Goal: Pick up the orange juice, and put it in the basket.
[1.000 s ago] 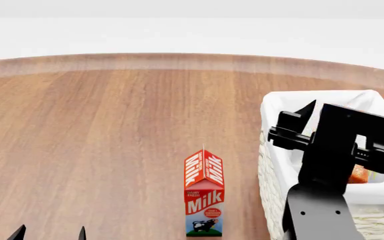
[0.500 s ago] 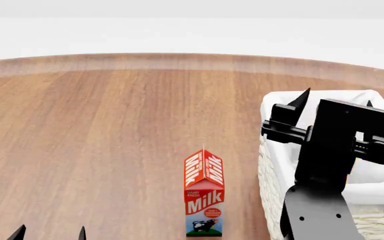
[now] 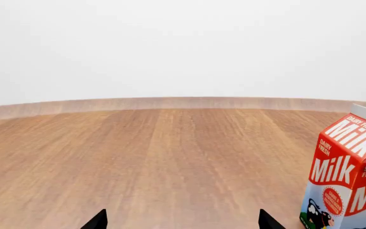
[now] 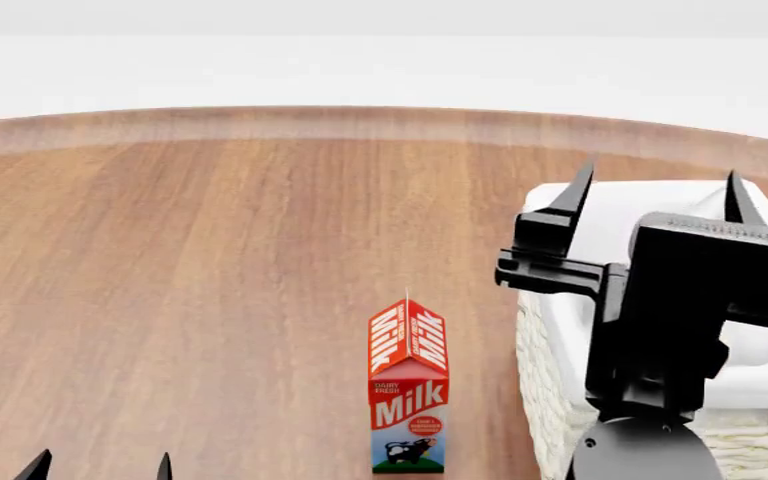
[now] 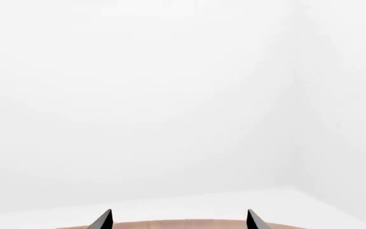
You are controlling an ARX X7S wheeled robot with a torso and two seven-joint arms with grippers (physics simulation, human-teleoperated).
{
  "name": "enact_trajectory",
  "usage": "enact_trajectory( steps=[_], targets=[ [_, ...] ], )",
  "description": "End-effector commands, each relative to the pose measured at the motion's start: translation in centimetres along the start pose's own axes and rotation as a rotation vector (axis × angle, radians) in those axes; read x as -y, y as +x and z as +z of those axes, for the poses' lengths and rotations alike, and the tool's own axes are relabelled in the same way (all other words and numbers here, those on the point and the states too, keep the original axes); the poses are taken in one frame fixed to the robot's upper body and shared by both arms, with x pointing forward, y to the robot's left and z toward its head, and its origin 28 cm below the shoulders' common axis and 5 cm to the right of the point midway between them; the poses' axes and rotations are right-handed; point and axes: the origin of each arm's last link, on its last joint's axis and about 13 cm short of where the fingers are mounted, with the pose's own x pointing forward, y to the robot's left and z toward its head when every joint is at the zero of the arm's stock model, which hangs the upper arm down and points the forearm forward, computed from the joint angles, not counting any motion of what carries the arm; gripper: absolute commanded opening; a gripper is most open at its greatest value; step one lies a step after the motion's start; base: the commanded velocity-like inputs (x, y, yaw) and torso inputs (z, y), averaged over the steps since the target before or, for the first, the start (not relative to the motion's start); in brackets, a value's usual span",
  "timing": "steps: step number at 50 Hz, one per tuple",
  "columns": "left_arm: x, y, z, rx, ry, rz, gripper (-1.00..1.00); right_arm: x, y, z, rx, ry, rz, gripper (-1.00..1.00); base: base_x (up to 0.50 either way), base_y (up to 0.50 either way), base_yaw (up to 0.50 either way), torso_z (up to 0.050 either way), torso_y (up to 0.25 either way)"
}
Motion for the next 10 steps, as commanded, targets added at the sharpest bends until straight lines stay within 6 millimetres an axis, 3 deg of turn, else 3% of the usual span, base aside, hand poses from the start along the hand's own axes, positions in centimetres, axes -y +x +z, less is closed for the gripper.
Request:
enact_trajectory(
  steps=[1,10],
  targets=[
    [0.0,0.0,0.0,0.000,0.000,0.000,1.00,0.1,-1.6,0.7,0.036,0.017,0.041,1.00,0.00,0.00,0.00,0.000,0.000],
    [0.0,0.0,0.0,0.000,0.000,0.000,1.00,0.2,-2.8,1.3,0.070,0.025,0.064,1.00,0.00,0.00,0.00,0.000,0.000]
  ],
)
